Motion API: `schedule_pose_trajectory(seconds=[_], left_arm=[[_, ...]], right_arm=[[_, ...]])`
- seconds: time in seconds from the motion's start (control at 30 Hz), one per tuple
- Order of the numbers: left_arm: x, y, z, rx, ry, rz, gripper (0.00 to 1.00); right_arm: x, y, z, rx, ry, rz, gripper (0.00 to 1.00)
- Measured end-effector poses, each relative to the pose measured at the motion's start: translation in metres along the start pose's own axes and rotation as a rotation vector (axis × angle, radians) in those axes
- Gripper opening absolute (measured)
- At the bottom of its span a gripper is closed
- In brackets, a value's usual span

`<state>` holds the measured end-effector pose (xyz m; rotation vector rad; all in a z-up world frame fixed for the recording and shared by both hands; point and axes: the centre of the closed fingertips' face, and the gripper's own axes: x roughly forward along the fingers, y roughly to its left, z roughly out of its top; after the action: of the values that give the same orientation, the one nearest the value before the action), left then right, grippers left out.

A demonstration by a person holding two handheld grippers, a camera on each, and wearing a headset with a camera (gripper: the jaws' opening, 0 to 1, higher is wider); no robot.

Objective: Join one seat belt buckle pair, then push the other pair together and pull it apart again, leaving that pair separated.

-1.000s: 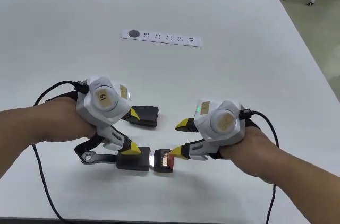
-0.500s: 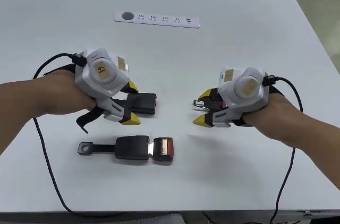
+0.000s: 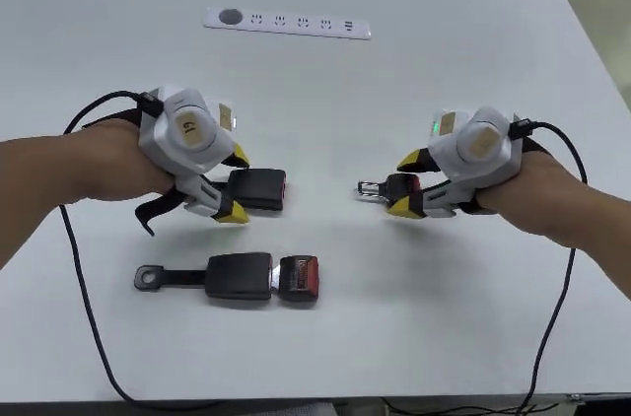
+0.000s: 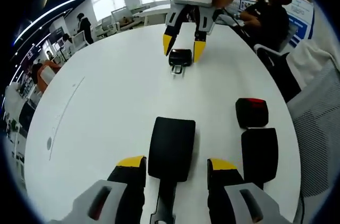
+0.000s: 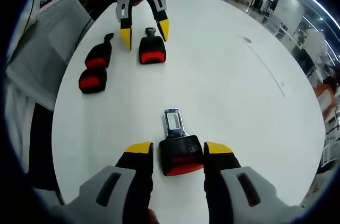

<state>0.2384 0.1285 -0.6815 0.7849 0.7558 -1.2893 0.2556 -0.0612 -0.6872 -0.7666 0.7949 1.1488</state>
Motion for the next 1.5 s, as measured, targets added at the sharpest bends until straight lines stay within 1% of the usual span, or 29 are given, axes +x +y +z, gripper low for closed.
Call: schedule_pose_trajectory(seconds=[0.03, 0.1, 0.17, 0.27, 0.3, 0.33, 0.37, 0.5, 0.53, 0.6, 0.63, 0.73, 0.83, 0.93, 1.03, 1.23, 1.5], left_arm=[[0.001, 0.0, 0.0, -0.002, -0.004, 0.0, 0.47], [0.0, 0.0, 0.001, -0.026, -0.007, -0.002, 0.45], [0.0, 0.001, 0.0, -0.025, -0.007, -0.004, 0.41], [0.001, 0.001, -0.001, -0.011, -0.006, -0.007, 0.4], [0.002, 0.001, -0.001, -0.01, -0.005, -0.008, 0.4], [0.002, 0.001, 0.0, -0.009, -0.003, -0.008, 0.4], [0.002, 0.0, 0.003, -0.009, -0.006, -0.007, 0.4], [0.002, -0.001, 0.006, -0.003, -0.007, -0.011, 0.39], [0.003, 0.002, 0.005, -0.001, -0.007, -0.008, 0.38], [0.002, 0.001, 0.006, -0.005, -0.006, -0.006, 0.36], [0.002, 0.0, 0.006, -0.003, -0.005, -0.006, 0.36], [0.002, 0.004, 0.003, -0.013, -0.003, -0.001, 0.35], [0.001, 0.003, 0.002, -0.003, -0.003, -0.002, 0.34], [0.001, 0.002, 0.002, -0.009, -0.001, -0.003, 0.33], [0.002, 0.003, 0.002, -0.014, 0.003, -0.001, 0.33], [0.004, 0.005, -0.001, -0.02, 0.01, 0.003, 0.33], [0.005, 0.005, -0.002, -0.024, 0.01, 0.0, 0.32]], right_arm=[[-0.001, 0.0, 0.0, 0.001, 0.002, 0.003, 0.35], [-0.001, 0.001, 0.001, 0.003, 0.004, 0.01, 0.35], [-0.001, 0.002, 0.0, -0.007, 0.011, 0.023, 0.35], [0.0, 0.003, -0.006, -0.015, 0.027, 0.042, 0.34], [0.0, 0.001, -0.009, -0.01, 0.031, 0.047, 0.34], [0.0, 0.0, -0.009, 0.012, 0.015, 0.055, 0.34], [-0.001, -0.002, -0.009, 0.021, 0.017, 0.057, 0.34], [0.0, -0.003, -0.011, 0.017, 0.017, 0.061, 0.34], [0.0, -0.003, -0.012, 0.016, 0.016, 0.064, 0.34], [0.0, -0.003, -0.012, 0.018, 0.013, 0.066, 0.34], [0.001, -0.001, -0.011, 0.018, 0.011, 0.068, 0.34], [0.001, 0.0, -0.009, 0.009, 0.016, 0.071, 0.33], [0.002, 0.003, -0.007, -0.012, 0.017, 0.083, 0.33], [0.002, 0.005, -0.005, -0.029, 0.012, 0.094, 0.33], [0.003, 0.007, -0.004, -0.03, 0.009, 0.101, 0.33], [0.003, 0.009, -0.002, -0.043, 0.017, 0.099, 0.33], [0.01, 0.02, 0.014, -0.057, 0.003, 0.108, 0.33]])
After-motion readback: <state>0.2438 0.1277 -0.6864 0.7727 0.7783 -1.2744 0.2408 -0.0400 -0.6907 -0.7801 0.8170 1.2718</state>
